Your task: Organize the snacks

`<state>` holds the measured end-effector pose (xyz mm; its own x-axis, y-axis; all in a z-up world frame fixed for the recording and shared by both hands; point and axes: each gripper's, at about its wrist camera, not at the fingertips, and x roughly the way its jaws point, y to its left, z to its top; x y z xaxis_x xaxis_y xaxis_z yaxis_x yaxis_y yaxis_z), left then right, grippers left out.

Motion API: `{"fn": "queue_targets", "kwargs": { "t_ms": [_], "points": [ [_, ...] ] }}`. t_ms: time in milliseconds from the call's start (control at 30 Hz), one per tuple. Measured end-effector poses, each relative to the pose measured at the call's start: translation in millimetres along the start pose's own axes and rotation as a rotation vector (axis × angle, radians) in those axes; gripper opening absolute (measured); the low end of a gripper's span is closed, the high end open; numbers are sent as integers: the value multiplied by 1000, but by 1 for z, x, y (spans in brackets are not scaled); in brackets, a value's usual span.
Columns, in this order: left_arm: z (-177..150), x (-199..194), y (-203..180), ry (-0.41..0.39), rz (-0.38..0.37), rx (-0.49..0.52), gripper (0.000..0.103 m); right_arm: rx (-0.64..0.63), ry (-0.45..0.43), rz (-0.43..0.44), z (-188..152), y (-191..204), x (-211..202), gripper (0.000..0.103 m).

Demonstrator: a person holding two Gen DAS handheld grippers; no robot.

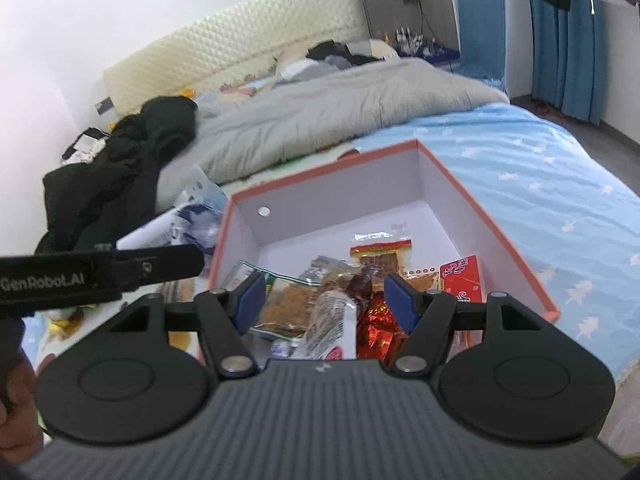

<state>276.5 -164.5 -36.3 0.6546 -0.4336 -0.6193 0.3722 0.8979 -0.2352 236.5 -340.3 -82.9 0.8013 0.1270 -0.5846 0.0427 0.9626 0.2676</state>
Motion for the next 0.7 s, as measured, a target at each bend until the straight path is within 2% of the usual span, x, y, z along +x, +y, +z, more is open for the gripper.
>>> {"fn": "queue_targets", "kwargs": {
  "t_ms": [167,333,467,567,700],
  "points": [
    [-16,-44,-6,-38,23,31,51,-10,-46,6,-9,12,-40,68],
    [-40,-77,-10,-44,43,62,51,-31,-94,0,-21,21,-76,68],
    [-56,-102,-16,-55,48,84,51,-42,-123,-18,-32,28,-98,68],
    [-64,-121,-25,-76,92,140,51,-32,-137,-21,-39,31,-111,68],
    [-72,-148,-32,-111,93,139,51,-37,-155,-22,-51,35,-131,68]
  ]
}}
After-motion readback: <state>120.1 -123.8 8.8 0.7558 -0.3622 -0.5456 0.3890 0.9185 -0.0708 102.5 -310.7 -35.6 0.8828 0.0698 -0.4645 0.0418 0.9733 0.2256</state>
